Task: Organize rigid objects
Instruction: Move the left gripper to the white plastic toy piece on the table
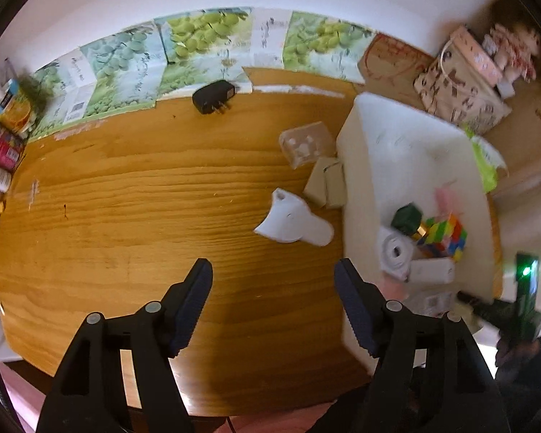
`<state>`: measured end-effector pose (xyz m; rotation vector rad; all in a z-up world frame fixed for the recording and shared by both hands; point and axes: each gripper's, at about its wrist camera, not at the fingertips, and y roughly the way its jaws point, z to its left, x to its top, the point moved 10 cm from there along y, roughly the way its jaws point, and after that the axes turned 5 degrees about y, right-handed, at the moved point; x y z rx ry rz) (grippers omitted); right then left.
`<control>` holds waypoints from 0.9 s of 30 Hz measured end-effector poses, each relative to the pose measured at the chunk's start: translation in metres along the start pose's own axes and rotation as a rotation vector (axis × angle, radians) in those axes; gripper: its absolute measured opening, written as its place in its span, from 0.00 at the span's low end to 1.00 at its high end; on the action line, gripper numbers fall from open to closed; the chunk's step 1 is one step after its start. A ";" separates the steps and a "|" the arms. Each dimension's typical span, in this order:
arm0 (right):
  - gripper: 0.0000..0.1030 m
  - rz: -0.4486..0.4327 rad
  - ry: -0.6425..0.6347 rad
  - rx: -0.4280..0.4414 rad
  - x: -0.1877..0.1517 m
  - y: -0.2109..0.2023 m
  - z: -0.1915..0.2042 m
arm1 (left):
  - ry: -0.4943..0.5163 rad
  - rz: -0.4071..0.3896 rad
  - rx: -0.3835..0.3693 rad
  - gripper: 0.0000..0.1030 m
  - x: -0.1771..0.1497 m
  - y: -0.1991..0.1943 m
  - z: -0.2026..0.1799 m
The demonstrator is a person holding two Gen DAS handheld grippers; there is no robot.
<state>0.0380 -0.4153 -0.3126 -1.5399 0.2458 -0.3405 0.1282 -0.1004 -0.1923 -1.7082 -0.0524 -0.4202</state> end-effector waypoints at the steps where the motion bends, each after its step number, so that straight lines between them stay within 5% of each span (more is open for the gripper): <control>1: 0.05 0.000 0.022 0.012 0.001 0.000 -0.002 | 0.011 0.010 -0.005 0.75 -0.001 0.004 0.002; 11: 0.08 -0.034 0.092 -0.005 0.000 -0.001 -0.012 | 0.227 0.061 -0.037 0.80 -0.001 0.050 0.000; 17: 0.10 -0.020 0.111 -0.042 -0.008 -0.001 -0.002 | 0.369 0.055 -0.128 0.80 0.003 0.074 -0.018; 27: 0.12 0.013 0.123 -0.094 0.003 -0.007 0.004 | 0.447 0.032 -0.161 0.80 0.012 0.106 -0.026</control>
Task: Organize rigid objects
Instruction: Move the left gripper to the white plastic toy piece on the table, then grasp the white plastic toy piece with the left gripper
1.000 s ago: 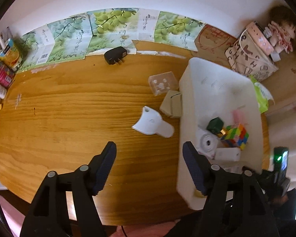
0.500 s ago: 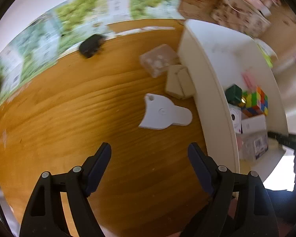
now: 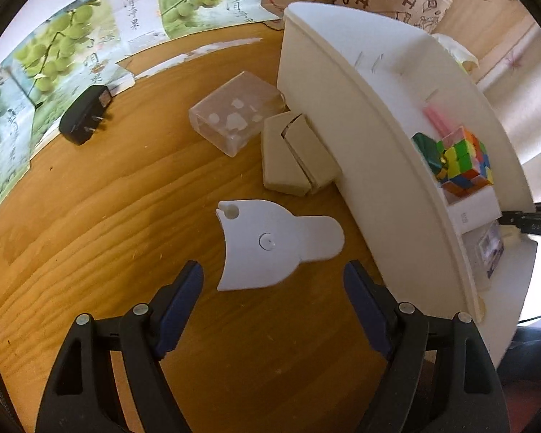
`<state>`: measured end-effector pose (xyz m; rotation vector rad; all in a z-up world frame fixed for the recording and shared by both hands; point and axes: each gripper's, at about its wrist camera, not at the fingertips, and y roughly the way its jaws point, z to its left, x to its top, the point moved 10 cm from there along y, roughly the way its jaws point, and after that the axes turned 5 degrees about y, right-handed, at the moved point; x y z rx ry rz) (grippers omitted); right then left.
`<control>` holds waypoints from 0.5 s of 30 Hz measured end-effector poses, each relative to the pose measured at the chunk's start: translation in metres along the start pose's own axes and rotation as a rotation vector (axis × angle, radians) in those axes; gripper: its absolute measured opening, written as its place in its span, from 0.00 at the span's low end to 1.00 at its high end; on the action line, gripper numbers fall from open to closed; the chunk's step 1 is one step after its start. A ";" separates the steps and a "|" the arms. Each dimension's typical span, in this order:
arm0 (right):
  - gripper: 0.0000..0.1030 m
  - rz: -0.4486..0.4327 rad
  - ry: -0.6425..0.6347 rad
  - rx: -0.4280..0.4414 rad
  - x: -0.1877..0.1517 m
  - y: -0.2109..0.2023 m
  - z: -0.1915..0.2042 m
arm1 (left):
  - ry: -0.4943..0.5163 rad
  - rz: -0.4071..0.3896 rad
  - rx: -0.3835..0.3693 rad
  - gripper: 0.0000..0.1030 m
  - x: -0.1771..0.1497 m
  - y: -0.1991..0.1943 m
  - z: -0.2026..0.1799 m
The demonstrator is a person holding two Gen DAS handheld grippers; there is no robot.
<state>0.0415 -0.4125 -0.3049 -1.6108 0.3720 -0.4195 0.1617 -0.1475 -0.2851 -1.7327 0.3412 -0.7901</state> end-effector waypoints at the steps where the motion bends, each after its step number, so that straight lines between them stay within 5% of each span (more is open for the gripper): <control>1: 0.12 0.002 0.003 -0.002 0.002 -0.002 0.001 | 0.006 0.000 -0.002 0.80 0.000 0.002 0.001; 15: 0.14 0.026 0.013 -0.038 0.010 -0.002 0.005 | 0.078 -0.064 -0.010 0.86 0.006 0.015 -0.009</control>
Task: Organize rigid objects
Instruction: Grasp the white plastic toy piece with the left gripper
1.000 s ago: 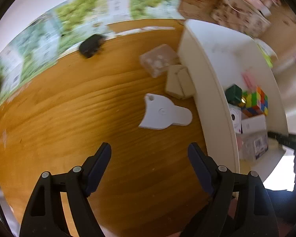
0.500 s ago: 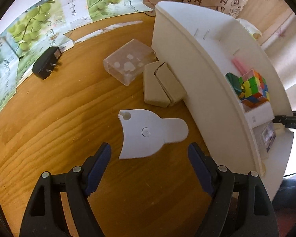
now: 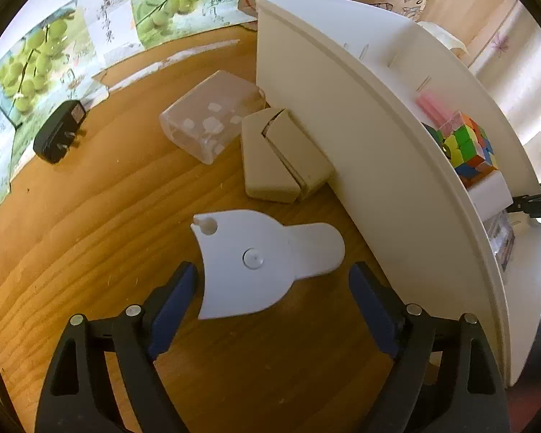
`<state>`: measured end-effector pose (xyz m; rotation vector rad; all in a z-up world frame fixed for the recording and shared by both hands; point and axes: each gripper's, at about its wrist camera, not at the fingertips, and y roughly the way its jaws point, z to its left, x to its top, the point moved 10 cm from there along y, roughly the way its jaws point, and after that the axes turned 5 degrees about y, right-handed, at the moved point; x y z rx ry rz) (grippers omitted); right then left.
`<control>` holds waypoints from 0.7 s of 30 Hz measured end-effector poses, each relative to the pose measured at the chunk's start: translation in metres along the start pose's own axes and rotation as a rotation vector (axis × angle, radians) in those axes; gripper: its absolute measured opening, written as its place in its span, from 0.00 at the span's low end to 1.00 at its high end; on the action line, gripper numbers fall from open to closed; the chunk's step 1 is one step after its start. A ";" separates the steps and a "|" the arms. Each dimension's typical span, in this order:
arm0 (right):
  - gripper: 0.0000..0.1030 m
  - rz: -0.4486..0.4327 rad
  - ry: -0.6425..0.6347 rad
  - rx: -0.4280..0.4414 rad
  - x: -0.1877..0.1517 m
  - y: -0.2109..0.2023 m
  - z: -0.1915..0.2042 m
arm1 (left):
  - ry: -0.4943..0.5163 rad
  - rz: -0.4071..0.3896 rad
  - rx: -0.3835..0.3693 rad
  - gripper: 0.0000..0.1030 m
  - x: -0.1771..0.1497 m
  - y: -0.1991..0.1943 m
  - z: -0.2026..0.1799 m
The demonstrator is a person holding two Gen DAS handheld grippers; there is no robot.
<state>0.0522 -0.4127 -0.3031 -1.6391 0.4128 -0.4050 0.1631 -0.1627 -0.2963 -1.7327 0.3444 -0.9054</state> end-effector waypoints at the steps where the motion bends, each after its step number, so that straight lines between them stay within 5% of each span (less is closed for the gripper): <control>1: 0.14 0.000 0.000 -0.002 0.000 0.000 0.000 | 0.004 -0.004 0.005 0.86 0.002 0.001 -0.003; 12: 0.15 -0.005 0.002 -0.012 -0.001 -0.002 0.000 | 0.067 -0.046 0.115 0.89 0.008 0.007 -0.008; 21: 0.15 -0.007 -0.001 -0.012 -0.002 -0.002 0.001 | 0.024 -0.090 0.151 0.89 0.010 0.005 0.001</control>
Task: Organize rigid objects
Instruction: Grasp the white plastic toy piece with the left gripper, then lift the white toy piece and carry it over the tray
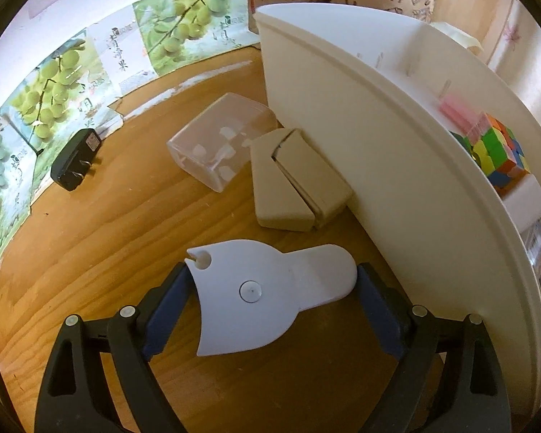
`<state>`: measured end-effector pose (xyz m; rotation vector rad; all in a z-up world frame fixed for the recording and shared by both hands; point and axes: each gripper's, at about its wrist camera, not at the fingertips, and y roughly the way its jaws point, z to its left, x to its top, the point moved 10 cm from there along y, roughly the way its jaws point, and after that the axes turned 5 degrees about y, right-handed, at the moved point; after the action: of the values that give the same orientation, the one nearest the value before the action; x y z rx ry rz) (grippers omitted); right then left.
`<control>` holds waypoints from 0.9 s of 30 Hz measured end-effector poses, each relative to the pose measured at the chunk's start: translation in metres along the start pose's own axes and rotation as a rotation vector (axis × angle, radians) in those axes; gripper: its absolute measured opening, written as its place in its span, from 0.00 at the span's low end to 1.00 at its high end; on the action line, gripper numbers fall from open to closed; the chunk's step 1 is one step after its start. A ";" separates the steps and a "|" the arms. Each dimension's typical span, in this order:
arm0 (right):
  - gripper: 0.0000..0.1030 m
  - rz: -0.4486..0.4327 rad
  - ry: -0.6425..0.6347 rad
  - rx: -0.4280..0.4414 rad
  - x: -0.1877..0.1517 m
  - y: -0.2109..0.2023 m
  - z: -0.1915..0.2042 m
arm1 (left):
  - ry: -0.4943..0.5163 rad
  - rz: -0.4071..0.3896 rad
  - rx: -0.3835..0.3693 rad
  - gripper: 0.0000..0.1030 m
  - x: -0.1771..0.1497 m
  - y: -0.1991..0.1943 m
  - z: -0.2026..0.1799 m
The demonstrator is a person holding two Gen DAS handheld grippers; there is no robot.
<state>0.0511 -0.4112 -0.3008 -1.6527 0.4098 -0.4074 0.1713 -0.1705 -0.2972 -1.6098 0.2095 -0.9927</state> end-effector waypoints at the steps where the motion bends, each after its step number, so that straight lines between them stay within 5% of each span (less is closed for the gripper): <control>1: 0.15 -0.001 -0.001 -0.001 0.000 0.000 0.000 | 0.001 -0.004 0.003 0.89 0.001 0.000 0.000; 18: 0.15 -0.003 -0.001 0.000 0.001 0.000 0.000 | -0.015 -0.054 0.012 0.87 0.003 -0.002 0.000; 27: 0.15 -0.012 -0.010 0.005 0.001 -0.001 0.001 | -0.074 -0.085 0.075 0.86 0.002 -0.025 0.023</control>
<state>0.0524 -0.4109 -0.2997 -1.6525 0.3918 -0.4084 0.1792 -0.1470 -0.2739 -1.5946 0.0532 -0.9924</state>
